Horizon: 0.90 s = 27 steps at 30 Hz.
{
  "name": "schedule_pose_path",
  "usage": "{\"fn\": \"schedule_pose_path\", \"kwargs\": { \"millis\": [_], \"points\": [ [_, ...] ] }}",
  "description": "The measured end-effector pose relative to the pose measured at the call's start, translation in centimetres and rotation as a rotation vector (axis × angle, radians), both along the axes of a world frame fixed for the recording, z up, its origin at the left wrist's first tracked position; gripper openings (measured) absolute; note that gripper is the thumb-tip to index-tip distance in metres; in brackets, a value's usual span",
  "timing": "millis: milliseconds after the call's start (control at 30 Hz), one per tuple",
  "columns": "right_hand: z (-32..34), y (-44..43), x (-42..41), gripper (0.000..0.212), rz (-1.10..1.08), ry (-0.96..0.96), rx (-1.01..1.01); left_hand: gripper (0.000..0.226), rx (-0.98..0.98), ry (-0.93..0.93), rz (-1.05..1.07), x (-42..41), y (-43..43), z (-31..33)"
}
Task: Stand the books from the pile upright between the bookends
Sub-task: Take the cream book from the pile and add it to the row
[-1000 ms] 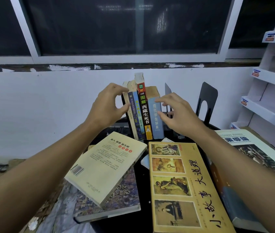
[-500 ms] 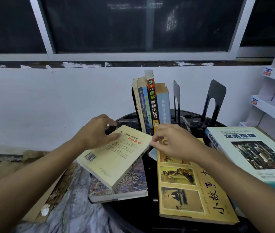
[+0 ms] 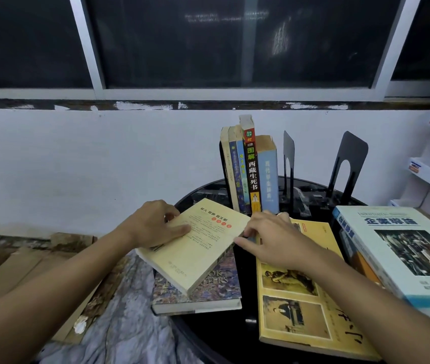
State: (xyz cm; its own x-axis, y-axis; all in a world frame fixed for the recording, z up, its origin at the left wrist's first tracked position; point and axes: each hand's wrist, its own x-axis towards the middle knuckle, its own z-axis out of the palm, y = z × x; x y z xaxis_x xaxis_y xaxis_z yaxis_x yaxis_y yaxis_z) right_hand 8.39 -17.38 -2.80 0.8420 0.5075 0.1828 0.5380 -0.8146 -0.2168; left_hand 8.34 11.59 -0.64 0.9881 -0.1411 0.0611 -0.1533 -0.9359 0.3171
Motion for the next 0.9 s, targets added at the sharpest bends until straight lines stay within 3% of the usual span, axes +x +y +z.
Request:
{"fn": "schedule_pose_path", "kwargs": {
  "millis": [233, 367, 533, 667, 767, 833, 900],
  "points": [
    [0.0, 0.8, 1.0, 0.044, -0.027, 0.029, 0.003, 0.040, -0.055, 0.048, 0.054, -1.2, 0.3, -0.1],
    [0.8, 1.4, 1.8, 0.023, -0.005, 0.057, -0.031, 0.034, -0.101, 0.075, 0.095, -2.1, 0.2, -0.5],
    [1.1, 1.6, 3.3, 0.024, 0.000, 0.087, -0.074, 0.044, -0.161, 0.140, 0.076, -2.7, 0.5, -0.8],
    [0.8, 1.3, 4.9, 0.049, -0.037, 0.117, -0.052, 0.046, -0.171, 0.116, 0.041, -2.0, 1.3, -0.5],
    [0.6, 1.2, 5.7, 0.051, -0.058, 0.114, 0.006, 0.044, -0.131, 0.080, 0.046, -0.8, 1.7, 0.0],
    [0.5, 1.2, 6.1, 0.050, -0.067, 0.122, 0.035, 0.059, -0.121, 0.097, 0.078, 0.4, 2.2, 0.0],
    [0.4, 1.3, 6.4, 0.051, -0.072, 0.138, 0.055, 0.090, -0.102, 0.109, 0.094, 1.3, 2.6, -0.2]
  ]
}}
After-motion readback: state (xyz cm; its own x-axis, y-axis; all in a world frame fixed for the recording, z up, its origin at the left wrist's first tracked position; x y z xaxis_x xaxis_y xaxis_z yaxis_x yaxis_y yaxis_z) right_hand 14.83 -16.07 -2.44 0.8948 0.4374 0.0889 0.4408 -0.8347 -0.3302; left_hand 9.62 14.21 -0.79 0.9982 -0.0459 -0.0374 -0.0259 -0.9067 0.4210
